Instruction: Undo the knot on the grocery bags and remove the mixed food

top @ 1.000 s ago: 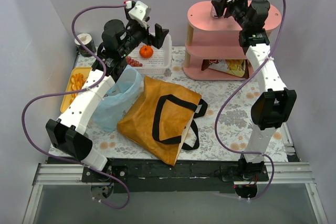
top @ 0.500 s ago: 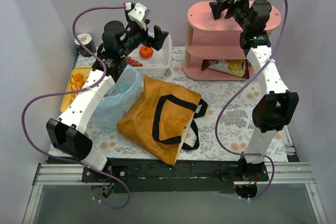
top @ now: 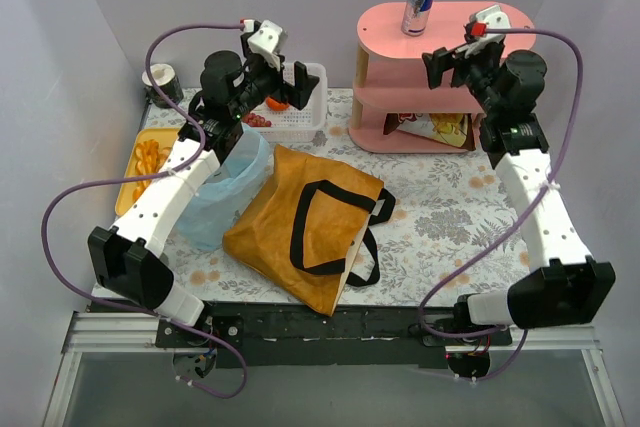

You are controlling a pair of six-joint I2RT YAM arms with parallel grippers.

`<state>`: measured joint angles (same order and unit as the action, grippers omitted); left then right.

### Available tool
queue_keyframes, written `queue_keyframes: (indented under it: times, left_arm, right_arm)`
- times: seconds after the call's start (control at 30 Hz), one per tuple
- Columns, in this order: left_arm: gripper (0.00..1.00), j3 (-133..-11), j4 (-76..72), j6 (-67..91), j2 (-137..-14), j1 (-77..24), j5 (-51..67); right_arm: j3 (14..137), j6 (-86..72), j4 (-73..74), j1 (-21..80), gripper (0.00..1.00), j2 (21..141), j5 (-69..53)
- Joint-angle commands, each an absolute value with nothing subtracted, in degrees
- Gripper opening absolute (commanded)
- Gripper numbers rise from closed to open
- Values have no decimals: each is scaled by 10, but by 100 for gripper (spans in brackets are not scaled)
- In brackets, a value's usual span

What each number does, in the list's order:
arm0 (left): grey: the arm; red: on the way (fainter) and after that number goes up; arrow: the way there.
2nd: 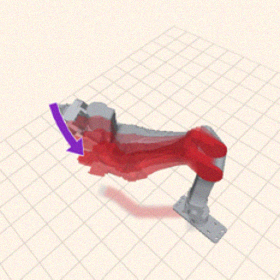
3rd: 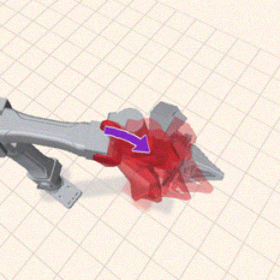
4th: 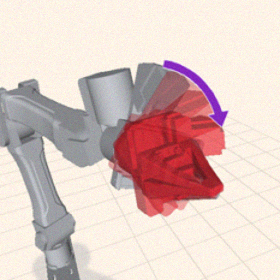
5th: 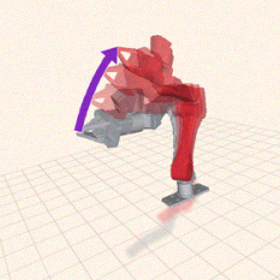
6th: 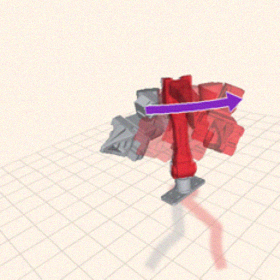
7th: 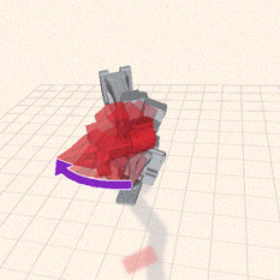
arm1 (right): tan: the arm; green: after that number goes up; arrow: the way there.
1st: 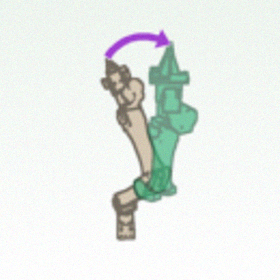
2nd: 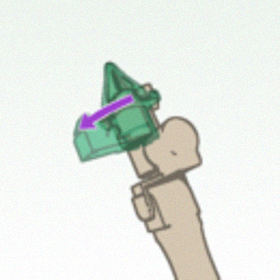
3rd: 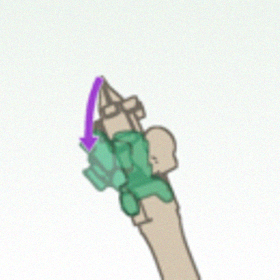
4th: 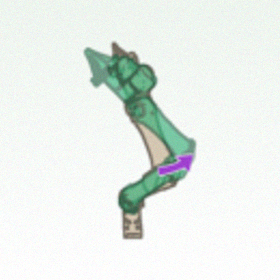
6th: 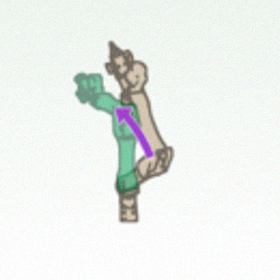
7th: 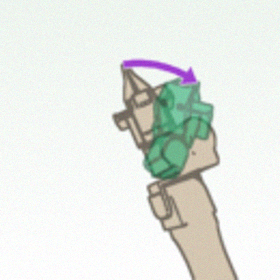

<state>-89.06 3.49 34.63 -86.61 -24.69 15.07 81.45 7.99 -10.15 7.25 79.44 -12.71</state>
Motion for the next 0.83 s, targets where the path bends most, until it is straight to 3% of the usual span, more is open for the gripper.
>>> queue_keyframes:
  times: [0.0, 0.13, 0.23, 0.33, 0.5, 0.8]
  left_arm:
    - [98, -873, 54, 375, -825, -239, 110]
    - [98, -837, 98, 409, -800, -230, 133]
    - [98, -793, 118, 411, -773, -230, 145]
    - [98, -751, 120, 412, -752, -230, 135]
    - [98, -723, 124, 398, -737, -231, 120]
    - [98, -757, 133, 394, -755, -235, 134]
  right_arm:
    - [823, 180, 33, 76, 98, 741, -156]
    - [867, 208, 292, 107, 98, 744, -179]
    - [817, 175, 359, 148, 98, 711, -69]
    - [759, 154, 397, 163, 98, 667, 15]
    - [727, 142, 433, 170, 98, 609, 35]
    - [789, 126, 460, 229, 98, 628, 66]
